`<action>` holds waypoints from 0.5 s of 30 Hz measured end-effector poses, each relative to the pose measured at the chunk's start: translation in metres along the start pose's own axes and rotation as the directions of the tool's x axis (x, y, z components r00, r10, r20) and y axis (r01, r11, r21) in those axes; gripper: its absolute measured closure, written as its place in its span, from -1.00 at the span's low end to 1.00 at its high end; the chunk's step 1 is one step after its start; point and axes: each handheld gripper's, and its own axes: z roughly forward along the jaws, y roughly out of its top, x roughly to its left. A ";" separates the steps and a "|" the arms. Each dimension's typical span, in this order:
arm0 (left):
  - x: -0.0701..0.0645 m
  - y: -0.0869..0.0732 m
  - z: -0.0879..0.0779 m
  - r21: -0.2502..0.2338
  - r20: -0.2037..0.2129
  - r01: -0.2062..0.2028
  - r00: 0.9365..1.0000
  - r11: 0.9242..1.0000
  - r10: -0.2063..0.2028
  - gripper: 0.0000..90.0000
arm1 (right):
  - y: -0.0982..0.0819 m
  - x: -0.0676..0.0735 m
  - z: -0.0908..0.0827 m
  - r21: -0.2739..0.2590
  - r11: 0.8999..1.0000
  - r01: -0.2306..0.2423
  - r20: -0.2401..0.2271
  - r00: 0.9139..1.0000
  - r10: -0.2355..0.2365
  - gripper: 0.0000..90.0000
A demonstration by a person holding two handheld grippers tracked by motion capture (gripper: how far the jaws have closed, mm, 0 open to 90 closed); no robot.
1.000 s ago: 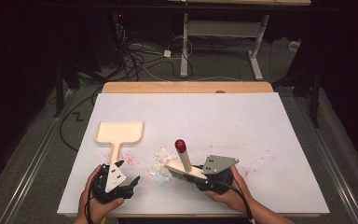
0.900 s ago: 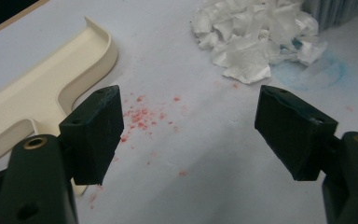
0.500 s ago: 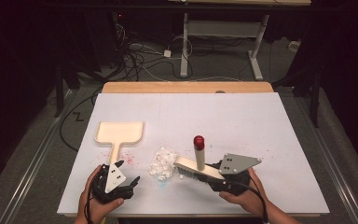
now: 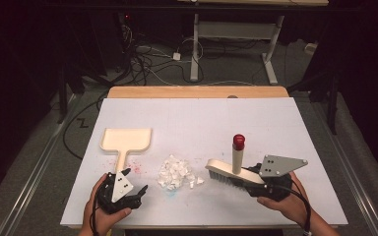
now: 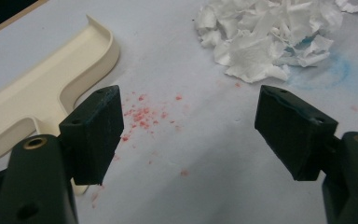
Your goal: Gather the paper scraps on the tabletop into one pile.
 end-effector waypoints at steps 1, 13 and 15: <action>0.001 0.000 0.000 -0.006 -0.004 -0.011 1.000 1.000 0.011 -0.50 | -0.004 -0.002 -0.003 0.018 1.000 -0.011 0.003 1.000 0.011 0.51; -0.001 0.001 0.001 0.006 0.003 -0.006 1.000 1.000 0.006 -0.50 | -0.034 -0.019 -0.022 0.168 0.981 -0.096 -0.050 0.993 0.106 0.50; -0.001 0.002 0.001 0.000 0.000 -0.022 1.000 1.000 0.022 -0.50 | -0.036 -0.024 -0.020 0.202 0.971 -0.132 -0.054 0.988 0.146 0.50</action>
